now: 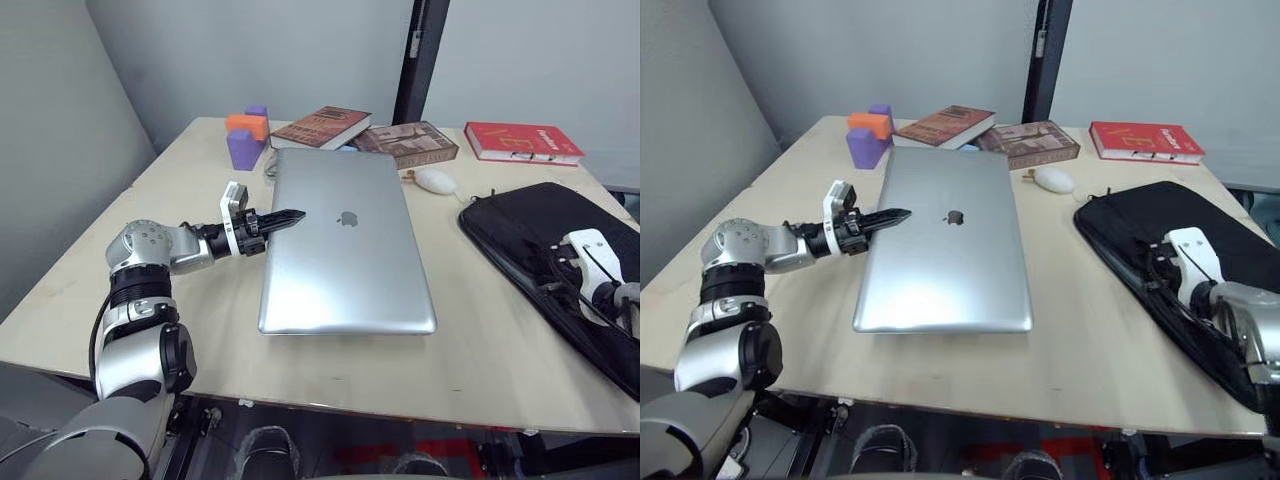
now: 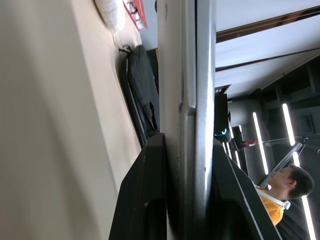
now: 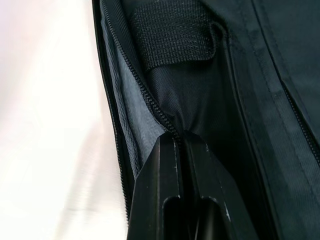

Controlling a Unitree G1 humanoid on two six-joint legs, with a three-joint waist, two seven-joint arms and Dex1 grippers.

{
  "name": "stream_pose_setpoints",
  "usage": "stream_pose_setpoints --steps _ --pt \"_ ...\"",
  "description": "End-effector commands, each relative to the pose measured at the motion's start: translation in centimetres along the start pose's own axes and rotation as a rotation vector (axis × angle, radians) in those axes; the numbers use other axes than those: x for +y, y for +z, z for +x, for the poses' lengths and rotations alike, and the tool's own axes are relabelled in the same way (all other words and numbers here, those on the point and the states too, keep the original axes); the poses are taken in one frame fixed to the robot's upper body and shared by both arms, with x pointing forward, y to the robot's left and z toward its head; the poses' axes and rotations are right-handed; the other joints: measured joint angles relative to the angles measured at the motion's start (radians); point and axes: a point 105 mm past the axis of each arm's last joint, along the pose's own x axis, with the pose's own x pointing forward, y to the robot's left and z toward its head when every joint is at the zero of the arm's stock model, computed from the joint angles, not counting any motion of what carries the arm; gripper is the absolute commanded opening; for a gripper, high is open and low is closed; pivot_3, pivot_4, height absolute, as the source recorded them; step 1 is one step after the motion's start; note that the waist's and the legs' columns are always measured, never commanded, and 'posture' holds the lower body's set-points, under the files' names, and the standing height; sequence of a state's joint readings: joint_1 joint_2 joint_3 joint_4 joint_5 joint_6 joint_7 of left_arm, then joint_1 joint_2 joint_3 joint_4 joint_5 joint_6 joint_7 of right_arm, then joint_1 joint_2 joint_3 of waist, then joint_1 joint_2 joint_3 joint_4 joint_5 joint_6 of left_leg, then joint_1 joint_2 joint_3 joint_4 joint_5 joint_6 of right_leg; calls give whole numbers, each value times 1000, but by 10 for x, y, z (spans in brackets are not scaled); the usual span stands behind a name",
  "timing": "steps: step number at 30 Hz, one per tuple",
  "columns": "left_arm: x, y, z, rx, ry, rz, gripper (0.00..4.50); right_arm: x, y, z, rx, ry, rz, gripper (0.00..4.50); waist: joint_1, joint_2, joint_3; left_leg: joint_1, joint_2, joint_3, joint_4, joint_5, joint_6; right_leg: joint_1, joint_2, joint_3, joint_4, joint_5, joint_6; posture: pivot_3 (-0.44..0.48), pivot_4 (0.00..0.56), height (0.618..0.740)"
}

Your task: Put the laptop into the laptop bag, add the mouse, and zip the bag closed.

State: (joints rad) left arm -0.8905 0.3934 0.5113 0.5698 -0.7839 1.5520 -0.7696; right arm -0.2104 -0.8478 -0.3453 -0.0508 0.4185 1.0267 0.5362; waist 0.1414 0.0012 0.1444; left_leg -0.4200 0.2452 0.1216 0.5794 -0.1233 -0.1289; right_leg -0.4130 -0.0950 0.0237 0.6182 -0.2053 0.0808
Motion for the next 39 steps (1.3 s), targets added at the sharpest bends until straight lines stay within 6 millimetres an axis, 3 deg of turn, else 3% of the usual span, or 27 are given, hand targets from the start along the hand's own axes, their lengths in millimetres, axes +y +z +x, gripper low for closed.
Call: stream_pose_setpoints --steps 1,5,16,24,28,33,39 --pt "-35 3 8 -12 -185 64 436 12 43 -16 -105 81 69 36 -6 2 1 0 0 0 0 0 0 -1 0 0 0 0 0 0 150 740" --pt "-30 -8 19 11 -190 53 436 12 67 -20 -103 71 127 36 -11 2 1 -1 0 1 -1 1 -2 -2 0 1 0 0 1 0 150 740" --pt "-14 -29 41 36 -166 19 436 41 126 -30 -145 214 323 36 -13 2 1 -2 0 2 -2 2 -2 -4 0 1 1 1 1 0 150 740" --pt "-10 -32 59 22 -153 6 436 52 125 -22 -167 246 416 36 -1 2 1 -2 0 2 -1 2 -2 -4 0 1 1 1 2 0 150 740" --pt "-5 -29 68 -8 -140 0 436 72 118 -20 -171 331 437 36 3 2 1 -2 0 2 -2 2 -2 -4 0 1 1 2 3 0 150 740" --pt "3 -26 80 -30 -109 -10 436 79 112 -20 -168 379 503 36 5 2 1 -2 0 2 -1 2 -3 -4 0 2 1 3 6 0 150 740" --pt "1 -24 102 -52 -108 2 436 114 110 -24 -180 492 611 36 10 2 1 -2 0 2 -1 2 -3 -4 0 2 0 8 13 0 150 740"
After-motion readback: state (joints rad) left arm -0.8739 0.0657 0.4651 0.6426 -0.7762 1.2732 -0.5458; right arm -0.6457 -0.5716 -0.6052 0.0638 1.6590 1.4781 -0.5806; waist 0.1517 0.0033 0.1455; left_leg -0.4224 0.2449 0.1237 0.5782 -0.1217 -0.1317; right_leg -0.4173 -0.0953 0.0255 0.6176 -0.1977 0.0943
